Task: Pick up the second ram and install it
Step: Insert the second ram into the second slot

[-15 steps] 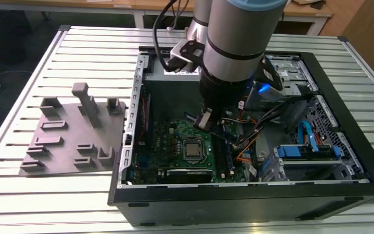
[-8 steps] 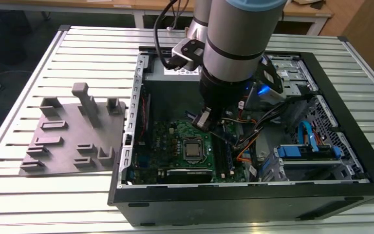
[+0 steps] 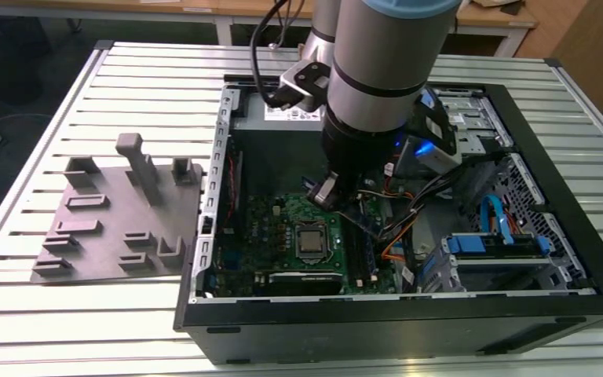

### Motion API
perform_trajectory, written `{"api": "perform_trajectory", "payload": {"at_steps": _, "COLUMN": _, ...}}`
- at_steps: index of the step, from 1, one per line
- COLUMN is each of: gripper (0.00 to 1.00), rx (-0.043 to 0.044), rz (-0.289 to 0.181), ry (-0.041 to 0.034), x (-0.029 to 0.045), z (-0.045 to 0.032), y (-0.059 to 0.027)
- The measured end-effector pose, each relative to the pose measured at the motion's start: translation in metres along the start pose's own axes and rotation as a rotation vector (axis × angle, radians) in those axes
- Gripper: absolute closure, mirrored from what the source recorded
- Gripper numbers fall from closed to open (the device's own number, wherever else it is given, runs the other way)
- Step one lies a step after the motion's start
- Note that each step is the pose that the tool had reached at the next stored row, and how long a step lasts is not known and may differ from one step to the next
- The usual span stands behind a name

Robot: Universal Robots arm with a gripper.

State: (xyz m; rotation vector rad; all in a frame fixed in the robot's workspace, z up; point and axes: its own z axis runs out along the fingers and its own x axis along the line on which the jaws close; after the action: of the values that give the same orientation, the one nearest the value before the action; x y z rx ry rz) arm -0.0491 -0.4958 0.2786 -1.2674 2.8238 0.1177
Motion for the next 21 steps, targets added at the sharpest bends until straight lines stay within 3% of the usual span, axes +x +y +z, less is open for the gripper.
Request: {"api": "perform_trajectory", "payload": {"at_steps": 21, "gripper": 0.86, "rx": 0.0131, "rz": 0.183, "ry": -0.0095, "x": 0.0, "z": 0.0007, "y": 0.0}}
